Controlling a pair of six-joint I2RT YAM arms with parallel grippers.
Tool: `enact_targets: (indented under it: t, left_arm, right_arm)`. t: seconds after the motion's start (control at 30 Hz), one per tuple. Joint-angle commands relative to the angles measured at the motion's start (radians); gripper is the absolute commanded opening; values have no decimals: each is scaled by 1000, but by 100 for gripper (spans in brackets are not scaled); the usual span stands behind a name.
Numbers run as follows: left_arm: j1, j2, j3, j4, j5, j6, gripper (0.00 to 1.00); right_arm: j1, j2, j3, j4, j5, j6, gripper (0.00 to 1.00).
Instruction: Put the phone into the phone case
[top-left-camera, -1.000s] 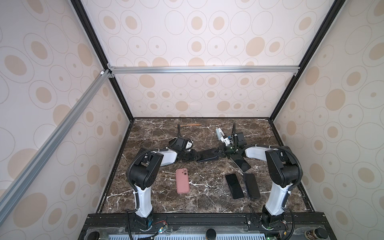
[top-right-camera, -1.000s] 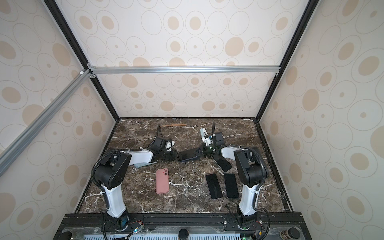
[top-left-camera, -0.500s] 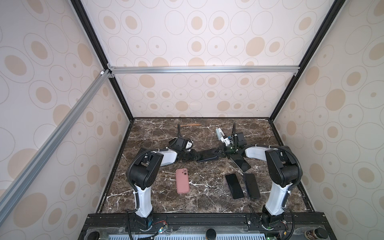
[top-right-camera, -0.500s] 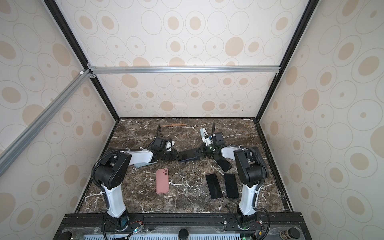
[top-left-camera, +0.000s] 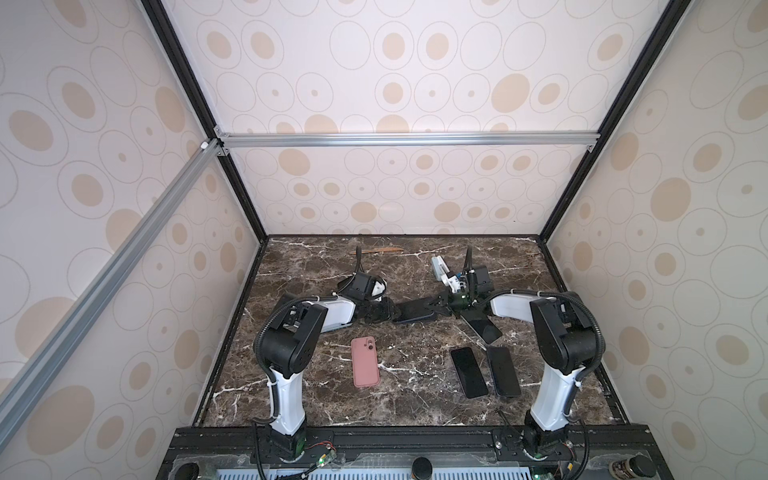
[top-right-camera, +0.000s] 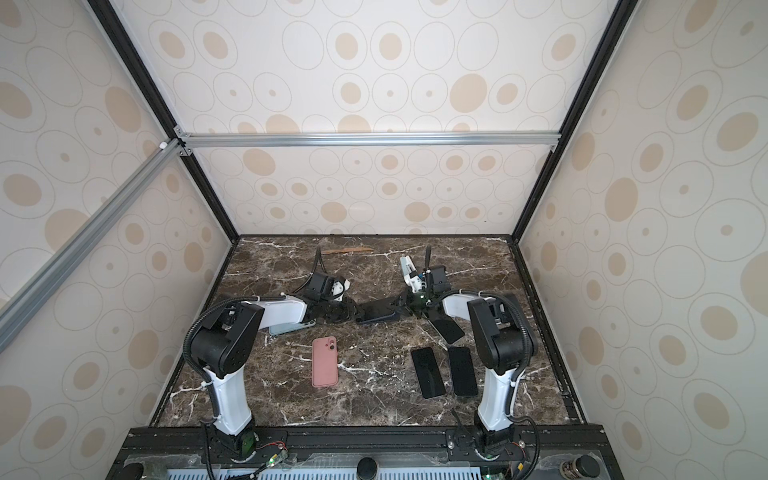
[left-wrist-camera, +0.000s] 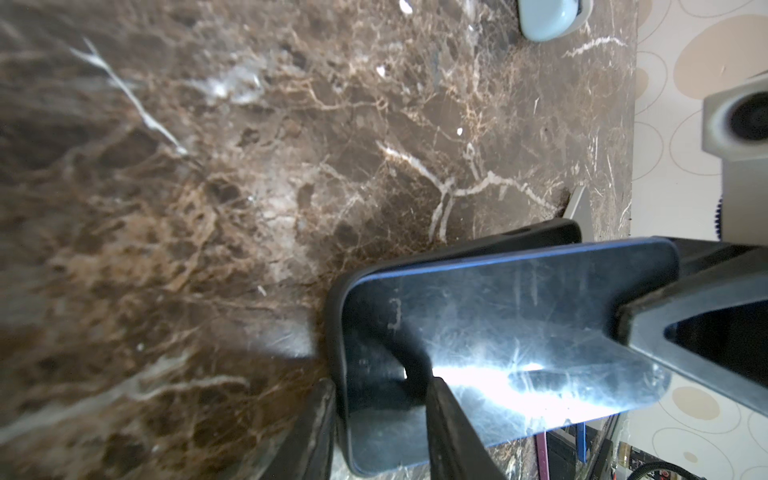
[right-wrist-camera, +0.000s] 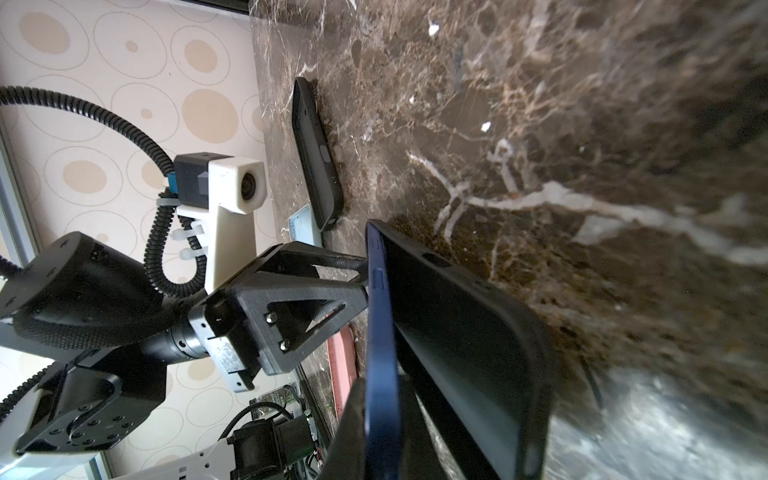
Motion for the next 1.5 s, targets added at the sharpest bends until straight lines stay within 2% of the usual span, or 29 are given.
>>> enact_targets:
  t: [0.0,0.37,0.77,0.97,1.23,1.47]
  left_arm:
    - [-25,66,26,-16,-9,43,37]
    - [-26,111,97,-127,-33,132,36]
    - [-27,199,139,-148,16,135,34]
    - [-29,195,137,-156,-10,145,34]
    - [-30,178,133,-172,-81,170,32]
    - [-33,177,130,-187,-91,186,31]
  right_arm:
    - [36,48,-52,-106,25,-7,0]
    - [36,26,-94,-53,18,-7,0]
    - [41,71,-86,-14,18,9,0]
    - [47,71,-85,-15,41,14,0]
    - [48,24,-50,-137,117,-15,1]
    - [49,-13,8,-236,179,-25,9]
